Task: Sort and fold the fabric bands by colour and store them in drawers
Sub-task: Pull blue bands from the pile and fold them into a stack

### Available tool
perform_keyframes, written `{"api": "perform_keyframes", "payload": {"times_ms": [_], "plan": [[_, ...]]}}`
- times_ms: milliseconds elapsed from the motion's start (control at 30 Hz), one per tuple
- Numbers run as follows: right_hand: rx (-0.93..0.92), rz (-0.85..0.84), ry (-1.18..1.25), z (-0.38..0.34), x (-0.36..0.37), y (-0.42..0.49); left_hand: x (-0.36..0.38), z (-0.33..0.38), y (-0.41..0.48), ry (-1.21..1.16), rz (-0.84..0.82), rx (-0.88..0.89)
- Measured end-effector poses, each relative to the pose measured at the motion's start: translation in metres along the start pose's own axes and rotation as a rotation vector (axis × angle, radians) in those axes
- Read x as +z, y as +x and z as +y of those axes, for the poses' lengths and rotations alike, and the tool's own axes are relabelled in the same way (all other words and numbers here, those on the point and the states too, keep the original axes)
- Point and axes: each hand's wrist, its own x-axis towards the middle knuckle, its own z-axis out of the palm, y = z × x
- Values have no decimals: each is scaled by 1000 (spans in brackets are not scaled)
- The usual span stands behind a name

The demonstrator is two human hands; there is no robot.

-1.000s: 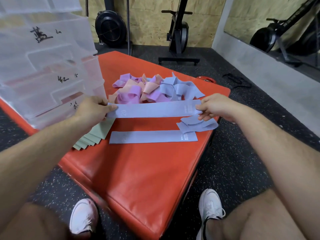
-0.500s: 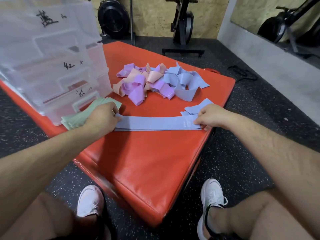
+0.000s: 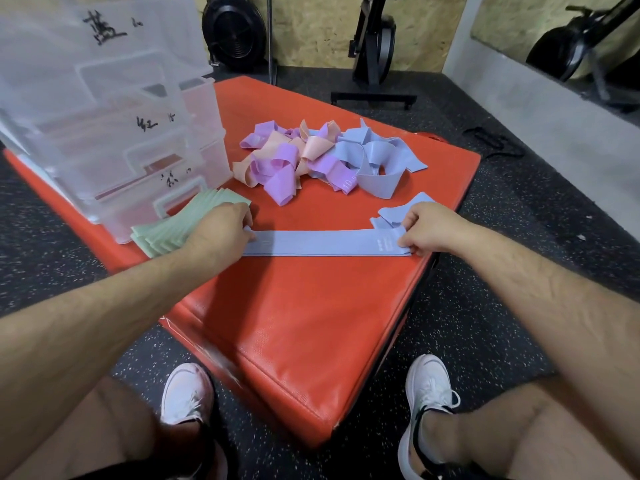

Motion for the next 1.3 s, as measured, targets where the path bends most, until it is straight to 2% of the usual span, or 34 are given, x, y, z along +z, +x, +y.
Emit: {"api": "perform_keyframes", "payload": {"times_ms": [133,400,600,933,1133,1300], "plan": [[-37,52,-19,3,1,-1,2,-3,1,34,0,52],[-106,54,-78,11,3,0,1,0,-2,147,19,150],[-160,69,-228,9,0,0,-1,8,-2,124,-75,162],[-241,278,-289,-3,9,18,13,56,6,54,1,329],[-213,307,-227,6,-2,35,23,91,17,-53,38,382],[-342,290,24,9,-18,40,22,108,24,-148,40,386]]}}
